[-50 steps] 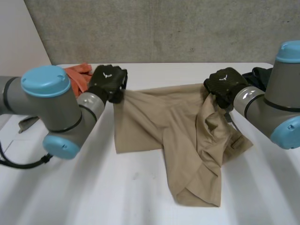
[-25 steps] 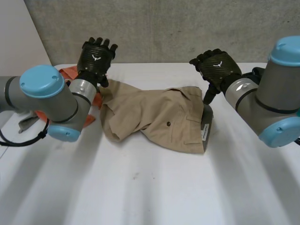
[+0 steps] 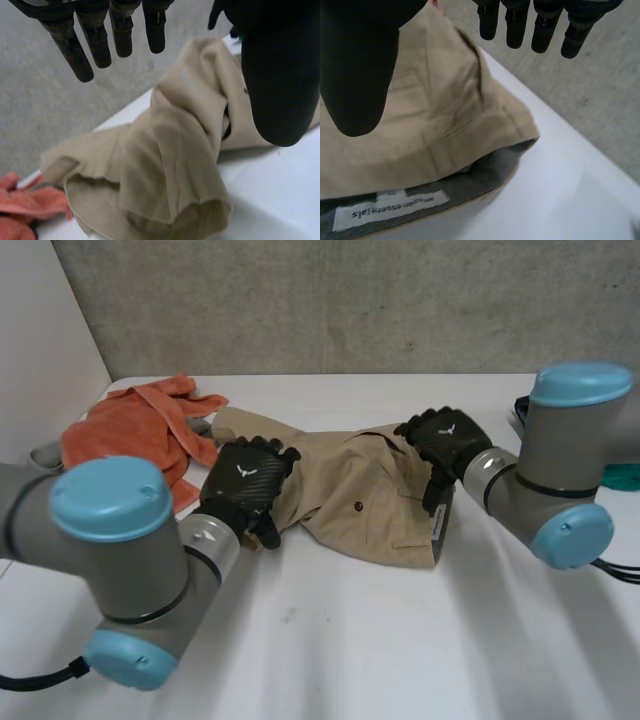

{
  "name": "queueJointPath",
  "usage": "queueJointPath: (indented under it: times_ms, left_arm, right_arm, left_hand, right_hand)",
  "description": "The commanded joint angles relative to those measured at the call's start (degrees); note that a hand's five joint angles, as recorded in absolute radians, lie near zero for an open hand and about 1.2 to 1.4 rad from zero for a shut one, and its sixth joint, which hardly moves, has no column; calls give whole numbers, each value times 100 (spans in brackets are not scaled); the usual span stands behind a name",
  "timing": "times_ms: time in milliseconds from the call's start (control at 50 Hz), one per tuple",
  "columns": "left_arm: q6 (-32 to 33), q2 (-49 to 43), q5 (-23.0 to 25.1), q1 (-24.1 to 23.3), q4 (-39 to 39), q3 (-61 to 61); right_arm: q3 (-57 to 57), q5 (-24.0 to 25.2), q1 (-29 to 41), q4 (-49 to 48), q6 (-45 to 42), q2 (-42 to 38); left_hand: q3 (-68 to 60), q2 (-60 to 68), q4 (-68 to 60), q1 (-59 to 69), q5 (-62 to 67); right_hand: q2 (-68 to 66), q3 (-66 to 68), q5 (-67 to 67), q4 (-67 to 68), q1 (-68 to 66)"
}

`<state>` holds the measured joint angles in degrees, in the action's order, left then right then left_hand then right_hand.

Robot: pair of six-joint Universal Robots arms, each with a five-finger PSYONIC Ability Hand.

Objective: Fold the laundry.

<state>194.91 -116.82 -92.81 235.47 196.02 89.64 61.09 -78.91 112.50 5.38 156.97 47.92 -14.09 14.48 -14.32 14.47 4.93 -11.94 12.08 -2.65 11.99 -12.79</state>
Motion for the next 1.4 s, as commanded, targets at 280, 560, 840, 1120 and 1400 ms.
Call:
queueJointPath:
  times_ms: [280, 560, 840, 1120, 1400]
  left_arm:
    - [547, -1360, -308, 412, 349, -957]
    - [961, -1546, -299, 685, 366, -1221]
    - [891, -774, -325, 579, 375, -1370]
    - [381, 1590, -325, 413, 375, -2608]
    - [381, 1549, -229, 395, 463, -3409]
  right_arm:
    - [2223, -54, 44, -371, 88, 947]
    - [2689, -107, 413, -1135, -184, 912]
    - [2100, -450, 404, -1408, -835, 568]
    - [829, -195, 404, -795, -818, 3510]
    - [-414, -221, 105, -521, -668, 3602]
  left_hand:
    - [-2502, 2464, -2479, 2464, 2418]
    - [-6591, 6552, -6568, 6553, 6507]
    - [-6591, 6552, -6568, 6553, 6507]
    - [-6591, 6552, -6568, 6553, 6507]
    - [-6591, 6552, -6568, 6553, 6507]
  right_hand:
    - [-772, 759, -702, 767, -687]
    - [-1714, 1700, -1643, 1709, -1628]
    - [-6806, 6792, -6735, 6801, -6721]
    - [-6806, 6792, -6735, 6801, -6721]
    - [-6806, 6792, -6735, 6801, -6721]
